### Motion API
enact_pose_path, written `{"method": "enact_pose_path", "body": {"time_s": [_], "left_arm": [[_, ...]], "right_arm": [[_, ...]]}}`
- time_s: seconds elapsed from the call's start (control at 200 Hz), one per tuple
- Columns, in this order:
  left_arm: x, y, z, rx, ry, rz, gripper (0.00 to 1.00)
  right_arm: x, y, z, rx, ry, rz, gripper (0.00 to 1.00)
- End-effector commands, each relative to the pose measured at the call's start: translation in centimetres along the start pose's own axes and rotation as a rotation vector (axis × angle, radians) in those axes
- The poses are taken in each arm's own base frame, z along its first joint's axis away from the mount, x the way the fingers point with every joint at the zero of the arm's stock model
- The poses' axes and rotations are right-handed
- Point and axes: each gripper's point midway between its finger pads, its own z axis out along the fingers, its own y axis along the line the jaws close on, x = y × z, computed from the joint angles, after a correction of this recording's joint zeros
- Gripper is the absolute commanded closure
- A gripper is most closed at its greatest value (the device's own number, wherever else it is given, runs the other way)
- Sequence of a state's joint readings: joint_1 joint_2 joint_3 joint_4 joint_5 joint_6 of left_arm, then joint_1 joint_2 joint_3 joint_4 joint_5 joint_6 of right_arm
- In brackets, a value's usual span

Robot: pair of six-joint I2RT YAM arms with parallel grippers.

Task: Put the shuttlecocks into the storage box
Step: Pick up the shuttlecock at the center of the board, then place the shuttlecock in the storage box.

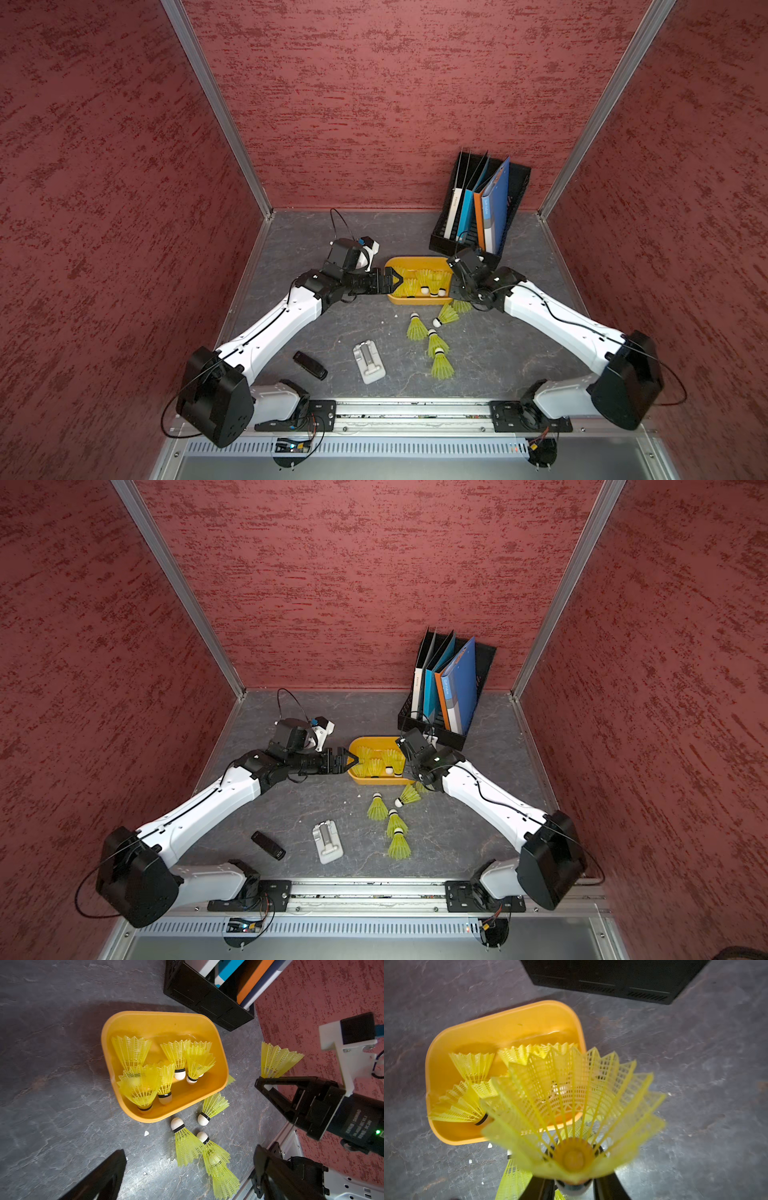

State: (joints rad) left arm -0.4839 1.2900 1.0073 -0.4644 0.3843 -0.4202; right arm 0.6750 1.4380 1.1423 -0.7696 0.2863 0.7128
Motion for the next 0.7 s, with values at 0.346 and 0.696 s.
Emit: {"method": "enact_pose_path", "body": {"time_s": [0.346, 0.696], "left_arm": [[0.0, 1.6, 0.8, -0.006, -0.025, 0.001, 0.0], [-1.7, 2.9, 3.9, 0.094, 0.07, -0.074, 0.0]], "right_arm": [[-0.2, 8.2, 3.5, -0.14, 0.011, -0.176, 0.79], [0.3, 9.4, 5.3, -0.136, 0.029, -0.191, 0.79]]}}
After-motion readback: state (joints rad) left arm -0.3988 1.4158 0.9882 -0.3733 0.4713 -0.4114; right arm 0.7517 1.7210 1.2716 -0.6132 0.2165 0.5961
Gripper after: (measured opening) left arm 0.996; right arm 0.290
